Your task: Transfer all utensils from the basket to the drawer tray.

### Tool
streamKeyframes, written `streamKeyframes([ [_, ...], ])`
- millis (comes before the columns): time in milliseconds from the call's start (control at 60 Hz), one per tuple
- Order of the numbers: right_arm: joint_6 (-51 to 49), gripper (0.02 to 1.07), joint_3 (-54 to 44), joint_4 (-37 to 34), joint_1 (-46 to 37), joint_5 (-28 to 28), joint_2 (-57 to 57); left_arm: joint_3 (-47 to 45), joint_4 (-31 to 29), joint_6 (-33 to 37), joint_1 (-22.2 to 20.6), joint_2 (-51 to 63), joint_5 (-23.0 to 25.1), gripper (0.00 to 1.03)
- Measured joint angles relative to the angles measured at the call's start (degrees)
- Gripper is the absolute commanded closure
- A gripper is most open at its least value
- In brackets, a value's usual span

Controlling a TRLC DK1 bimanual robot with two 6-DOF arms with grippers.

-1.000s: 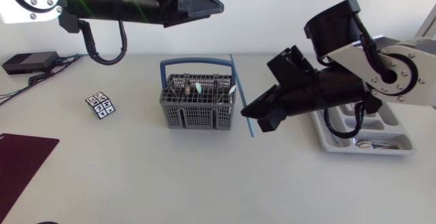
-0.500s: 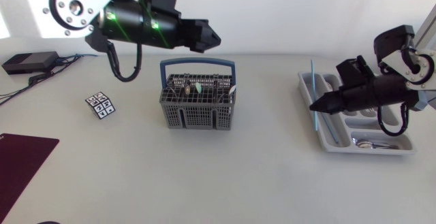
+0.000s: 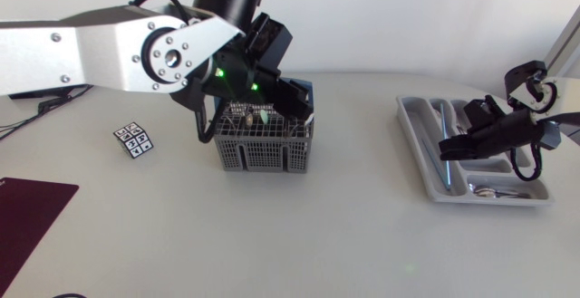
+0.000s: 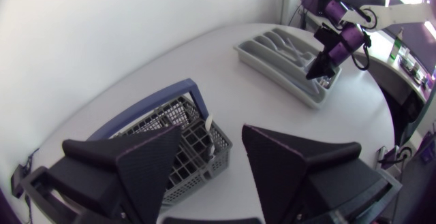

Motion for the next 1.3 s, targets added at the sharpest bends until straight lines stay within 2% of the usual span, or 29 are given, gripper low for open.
streamKeyframes([
  [50,0.0,0.98,0.5,0.0,-0.3,0.3,1.0,0.0,0.0,0.2,-0.4,0.8,-1.5,0.41],
  [83,0.0,0.92,0.9,0.1,-0.4,0.5,1.6,-0.1,0.0,0.5,-0.7,1.2,-2.4,0.41],
  [283,0.0,0.23,1.0,0.4,-0.7,1.3,3.0,-0.1,0.0,2.8,-3.1,3.1,-7.3,0.41],
  [333,0.1,0.16,1.0,0.4,-0.7,1.7,3.1,-0.1,-0.2,3.2,-3.9,3.8,-8.9,0.41],
  [517,0.2,0.1,1.0,0.4,-0.5,2.1,3.1,0.0,-3.5,4.3,-5.5,6.6,-13.5,0.41],
  [683,0.3,0.07,1.0,0.4,0.8,2.2,3.1,2.4,-6.6,4.5,-7.0,10.7,-17.8,0.41],
  [867,0.6,0.07,1.0,0.2,2.0,2.4,1.5,6.3,-8.7,4.5,-7.3,13.9,-20.4,0.41],
  [1083,1.3,0.07,1.0,-0.2,2.8,2.3,0.3,10.1,-10.1,4.4,-7.3,17.2,-21.8,0.53],
  [1300,1.5,0.07,1.0,-0.3,3.6,2.4,-0.5,11.2,-10.1,4.2,-6.6,18.4,-22.9,0.75],
])
